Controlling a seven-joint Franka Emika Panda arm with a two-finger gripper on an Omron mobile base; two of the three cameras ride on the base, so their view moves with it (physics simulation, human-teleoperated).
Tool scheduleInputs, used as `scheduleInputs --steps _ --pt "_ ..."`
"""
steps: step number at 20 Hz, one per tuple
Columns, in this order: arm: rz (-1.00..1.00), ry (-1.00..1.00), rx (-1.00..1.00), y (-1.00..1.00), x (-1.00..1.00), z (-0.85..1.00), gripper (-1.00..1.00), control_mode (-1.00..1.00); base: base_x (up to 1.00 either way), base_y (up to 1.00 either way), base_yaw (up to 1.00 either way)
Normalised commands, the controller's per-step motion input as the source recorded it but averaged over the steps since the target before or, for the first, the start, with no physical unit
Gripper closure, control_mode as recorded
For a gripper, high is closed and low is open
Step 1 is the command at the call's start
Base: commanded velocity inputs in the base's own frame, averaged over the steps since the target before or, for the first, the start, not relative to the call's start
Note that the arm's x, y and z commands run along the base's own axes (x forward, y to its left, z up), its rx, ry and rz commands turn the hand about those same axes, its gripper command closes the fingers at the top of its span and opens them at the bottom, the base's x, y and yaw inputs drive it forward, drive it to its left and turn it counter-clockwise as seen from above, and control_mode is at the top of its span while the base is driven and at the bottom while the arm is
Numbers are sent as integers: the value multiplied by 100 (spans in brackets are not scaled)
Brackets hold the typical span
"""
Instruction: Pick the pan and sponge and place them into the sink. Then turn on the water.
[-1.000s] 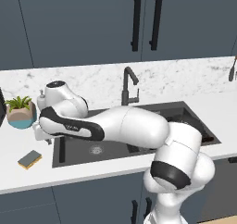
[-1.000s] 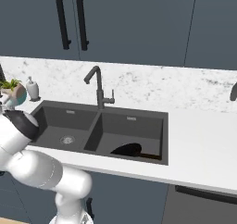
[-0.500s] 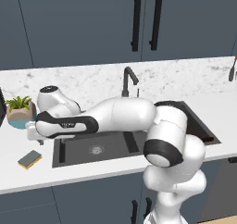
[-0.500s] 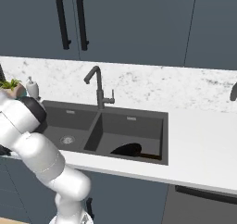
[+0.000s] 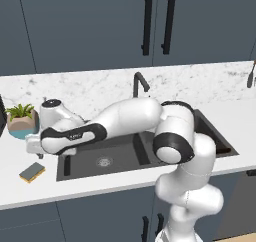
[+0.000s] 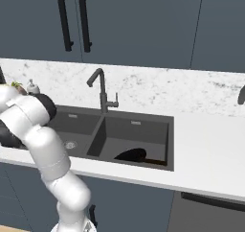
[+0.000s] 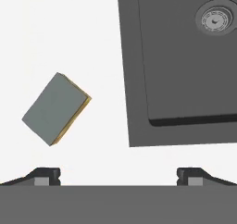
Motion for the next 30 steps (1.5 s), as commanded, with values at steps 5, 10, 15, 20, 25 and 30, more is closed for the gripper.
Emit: scheduleInputs --steps 5,10,15,20,25,30 --pt "-3 2 -5 12 4 -10 -100 -100 0 0 0" --pt "0 2 -1 3 0 0 -100 -100 0 0 0" --pt "0 16 0 2 11 -1 -100 -100 0 0 0" --pt "-4 5 0 12 0 -16 -100 -100 0 0 0" --pt "-14 0 0 45 0 -3 -100 -100 0 0 0" --pt "-16 0 0 42 0 -5 -100 -100 0 0 0"
